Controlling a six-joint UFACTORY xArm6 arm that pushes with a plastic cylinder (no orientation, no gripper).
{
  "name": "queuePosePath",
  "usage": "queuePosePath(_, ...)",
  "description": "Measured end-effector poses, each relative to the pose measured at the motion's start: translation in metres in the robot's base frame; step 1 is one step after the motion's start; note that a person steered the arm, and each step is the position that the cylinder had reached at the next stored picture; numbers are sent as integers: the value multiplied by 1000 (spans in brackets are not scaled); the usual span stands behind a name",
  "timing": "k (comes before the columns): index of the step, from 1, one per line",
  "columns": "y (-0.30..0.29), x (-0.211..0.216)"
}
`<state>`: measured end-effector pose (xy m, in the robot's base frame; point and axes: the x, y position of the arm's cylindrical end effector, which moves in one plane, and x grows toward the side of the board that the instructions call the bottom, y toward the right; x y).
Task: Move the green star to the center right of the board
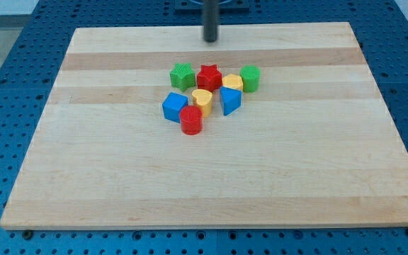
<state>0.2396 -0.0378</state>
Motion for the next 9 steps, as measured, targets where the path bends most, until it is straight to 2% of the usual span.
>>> queuePosePath(1,-58,38)
queuePosePath(2,-94,52)
queuePosePath(4,-49,110)
queuePosePath(7,-22,137)
queuePosePath(9,11,135)
